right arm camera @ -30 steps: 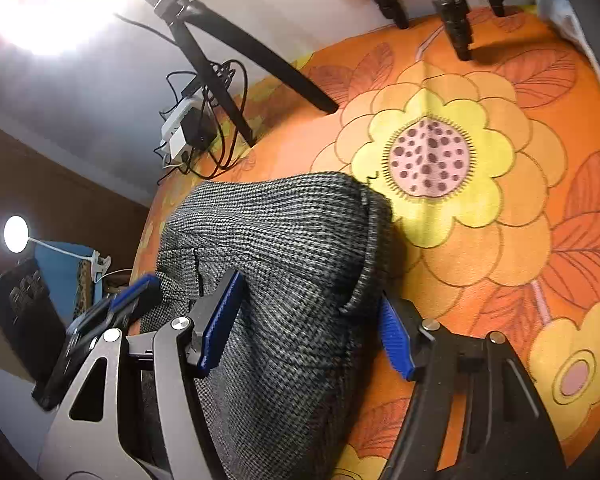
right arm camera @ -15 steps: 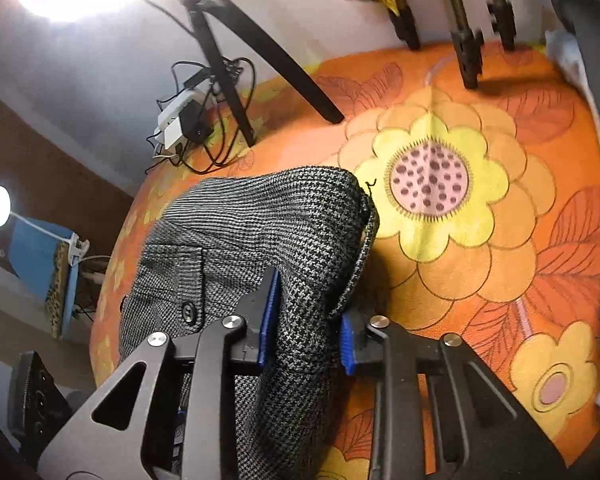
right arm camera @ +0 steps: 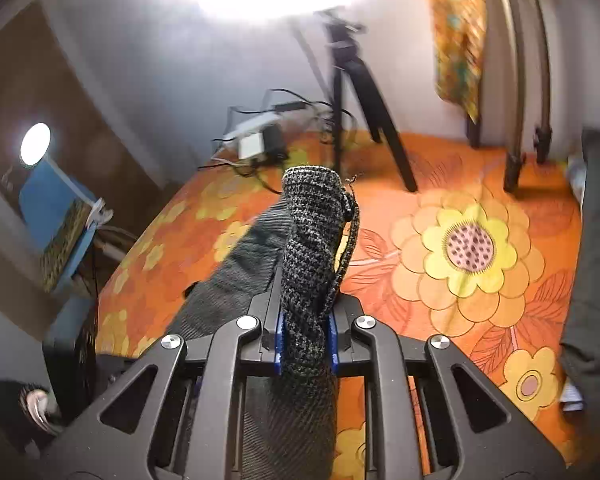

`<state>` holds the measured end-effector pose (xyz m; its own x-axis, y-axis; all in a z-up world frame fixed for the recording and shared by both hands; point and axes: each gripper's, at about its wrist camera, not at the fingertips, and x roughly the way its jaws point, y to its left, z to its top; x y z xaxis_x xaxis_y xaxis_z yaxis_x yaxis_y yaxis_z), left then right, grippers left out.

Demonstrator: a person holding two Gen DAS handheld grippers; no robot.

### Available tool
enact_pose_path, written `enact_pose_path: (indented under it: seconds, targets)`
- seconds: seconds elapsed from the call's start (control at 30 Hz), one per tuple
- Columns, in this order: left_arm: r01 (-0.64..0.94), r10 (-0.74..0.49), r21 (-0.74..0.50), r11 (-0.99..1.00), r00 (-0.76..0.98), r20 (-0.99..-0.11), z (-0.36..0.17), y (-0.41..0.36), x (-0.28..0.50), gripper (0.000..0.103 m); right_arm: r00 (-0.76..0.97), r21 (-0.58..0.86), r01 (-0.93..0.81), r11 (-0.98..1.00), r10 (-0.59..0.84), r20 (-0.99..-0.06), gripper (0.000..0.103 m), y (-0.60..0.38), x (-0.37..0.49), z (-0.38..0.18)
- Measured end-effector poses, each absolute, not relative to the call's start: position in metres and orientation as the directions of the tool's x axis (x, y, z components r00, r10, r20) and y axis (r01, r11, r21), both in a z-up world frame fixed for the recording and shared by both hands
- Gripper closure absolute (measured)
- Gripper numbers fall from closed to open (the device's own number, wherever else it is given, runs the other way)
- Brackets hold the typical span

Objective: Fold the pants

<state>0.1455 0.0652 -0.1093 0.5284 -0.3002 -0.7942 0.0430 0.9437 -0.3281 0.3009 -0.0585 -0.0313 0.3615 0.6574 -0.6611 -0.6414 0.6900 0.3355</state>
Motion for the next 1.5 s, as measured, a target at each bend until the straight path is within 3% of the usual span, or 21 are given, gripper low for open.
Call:
enact_pose_path:
  seconds: [0.4, 0.7, 1.13, 1.23, 1.37, 1.47, 1.5]
  targets:
    - [-0.172, -0.158, -0.384, 0.907, 0.707, -0.689, -0.051, 0.179, 0.068, 0.083, 0.372, 0.013, -0.867, 0.497, 0.666, -0.647, 0.088, -0.025, 0.155, 0.006]
    - [-0.212, -0.208, -0.516, 0.830, 0.741, -0.638, -0.059, 0.198, 0.040, 0.083, 0.319, -0.105, -0.929, 0.355, 0.626, -0.711, 0.089, -0.031, 0.057, -0.028]
    - [-0.144, -0.266, -0.516, 0.845, 0.723, -0.638, -0.064, 0.175, 0.004, 0.083, 0.351, -0.240, -0.932, 0.272, 0.512, -0.784, 0.089, -0.051, -0.003, -0.086]
    - [-0.105, -0.301, -0.513, 0.852, 0.704, -0.644, -0.067, 0.162, 0.003, 0.083, 0.359, -0.236, -0.927, 0.292, 0.505, -0.785, 0.086, -0.051, -0.001, -0.084]
    - [-0.045, -0.325, -0.485, 0.874, 0.688, -0.649, -0.065, 0.143, 0.004, 0.083, 0.305, -0.184, -0.944, 0.272, 0.515, -0.801, 0.067, -0.061, -0.008, -0.072]
    - [-0.023, -0.311, -0.439, 0.898, 0.673, -0.671, -0.065, 0.130, 0.003, 0.082, 0.293, -0.126, -0.939, 0.320, 0.554, -0.779, 0.061, -0.080, -0.010, -0.054]
    - [-0.024, -0.313, -0.439, 0.898, 0.665, -0.678, -0.067, 0.129, 0.002, 0.076, 0.299, -0.095, -0.928, 0.360, 0.568, -0.767, 0.058, -0.086, -0.005, -0.048]
